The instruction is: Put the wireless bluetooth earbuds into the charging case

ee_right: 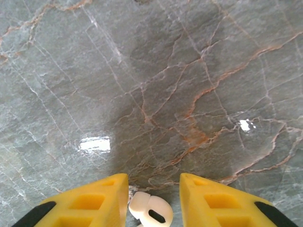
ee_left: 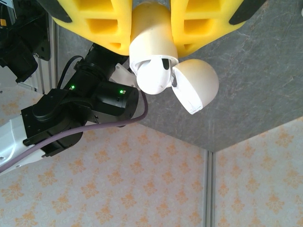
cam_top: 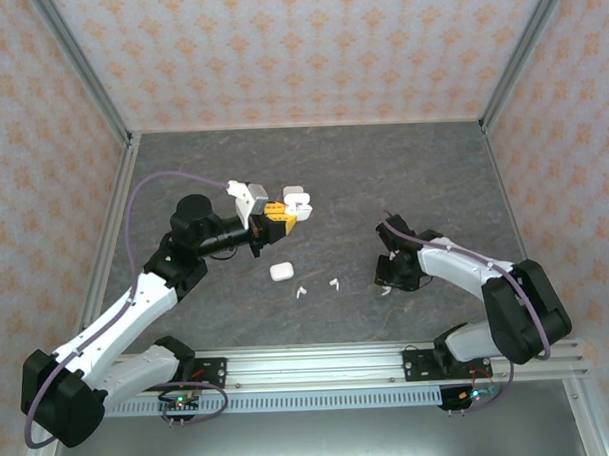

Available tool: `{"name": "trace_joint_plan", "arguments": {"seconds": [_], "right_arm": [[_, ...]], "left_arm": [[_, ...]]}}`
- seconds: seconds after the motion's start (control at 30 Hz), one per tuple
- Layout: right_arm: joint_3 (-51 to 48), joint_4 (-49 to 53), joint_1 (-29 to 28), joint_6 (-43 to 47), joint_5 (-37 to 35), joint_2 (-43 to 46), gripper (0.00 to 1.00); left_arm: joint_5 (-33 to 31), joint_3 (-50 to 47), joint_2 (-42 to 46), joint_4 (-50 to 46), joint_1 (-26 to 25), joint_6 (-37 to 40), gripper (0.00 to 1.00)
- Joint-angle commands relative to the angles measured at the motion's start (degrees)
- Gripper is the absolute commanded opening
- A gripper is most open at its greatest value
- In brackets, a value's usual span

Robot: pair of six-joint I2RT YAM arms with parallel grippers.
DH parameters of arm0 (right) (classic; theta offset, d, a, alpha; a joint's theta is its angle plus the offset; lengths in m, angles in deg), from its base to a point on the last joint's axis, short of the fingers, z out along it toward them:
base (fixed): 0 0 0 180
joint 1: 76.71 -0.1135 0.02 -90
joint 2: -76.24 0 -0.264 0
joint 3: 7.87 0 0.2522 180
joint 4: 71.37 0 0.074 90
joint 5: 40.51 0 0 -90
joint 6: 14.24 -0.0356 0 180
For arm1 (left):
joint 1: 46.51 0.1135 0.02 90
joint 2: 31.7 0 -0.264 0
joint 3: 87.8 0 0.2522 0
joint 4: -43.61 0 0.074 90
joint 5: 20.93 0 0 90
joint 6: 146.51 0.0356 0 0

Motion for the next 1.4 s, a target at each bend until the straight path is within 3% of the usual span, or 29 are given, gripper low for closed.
{"name": "trace_joint_plan", "arguments": {"seconds": [0.0,1.0,1.37], "right_arm": [[-1.00,2.37,0.10,-0.39,0.98,-1.19,0.33],[1.06,7.00,-0.65,-0.59,1.34,-0.13,0.34],[1.63,4.71,-1.42,0.32,1.80,-1.52,0.24]], "left_arm": [[0.09,0.92,-0.12,0.62,-0.25,0.63,0.03],[-0.05,0.83,-0.47,1.06,-0.29,0.59,0.10],[-0.17,1.06,-0.29,0.46,-0.29,0.79,0.10]]}}
